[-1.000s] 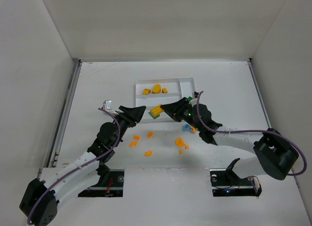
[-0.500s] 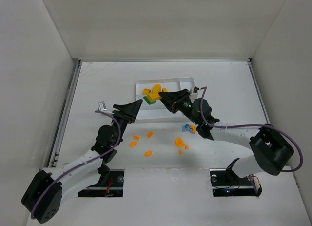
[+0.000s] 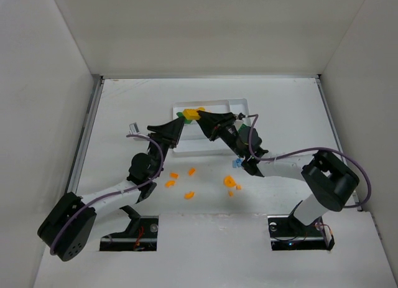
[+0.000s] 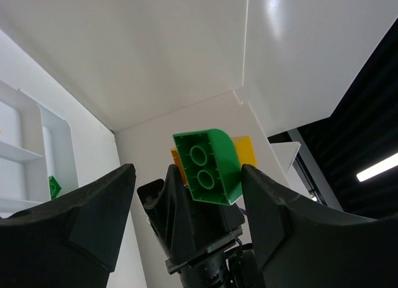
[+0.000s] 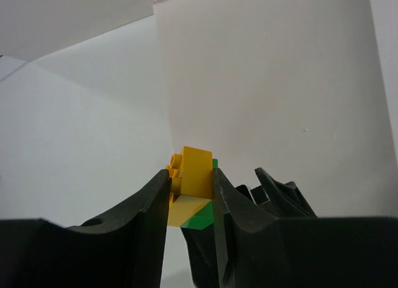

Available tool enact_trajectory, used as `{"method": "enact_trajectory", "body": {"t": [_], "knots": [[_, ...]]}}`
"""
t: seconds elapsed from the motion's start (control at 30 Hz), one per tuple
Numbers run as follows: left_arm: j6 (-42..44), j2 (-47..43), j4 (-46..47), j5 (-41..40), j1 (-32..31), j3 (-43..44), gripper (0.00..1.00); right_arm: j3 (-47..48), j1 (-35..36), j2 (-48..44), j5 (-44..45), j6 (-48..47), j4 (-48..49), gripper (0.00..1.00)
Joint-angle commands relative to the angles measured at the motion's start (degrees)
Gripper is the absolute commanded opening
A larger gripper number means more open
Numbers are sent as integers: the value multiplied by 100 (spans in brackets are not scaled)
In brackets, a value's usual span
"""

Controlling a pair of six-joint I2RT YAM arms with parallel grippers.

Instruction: Sort the legos into containers by color

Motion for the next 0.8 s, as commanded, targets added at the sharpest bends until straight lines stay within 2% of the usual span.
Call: {"method": "enact_trajectory", "body": {"t": [0.0,0.3,0.53,0.77], "knots": [[-61,217,1438,-102,-36,299,65,324,128,188,138,526,1050,17],[9,279,1483,-199,25,624,53,368,260,698,147,992,1718,17],[18,323,1483,-199,-54,765,38,350,277,830,375,1185,2219,18],[96,139,1465,-137,-19,835,34,420,269,980,437,1326,2492,19]]}}
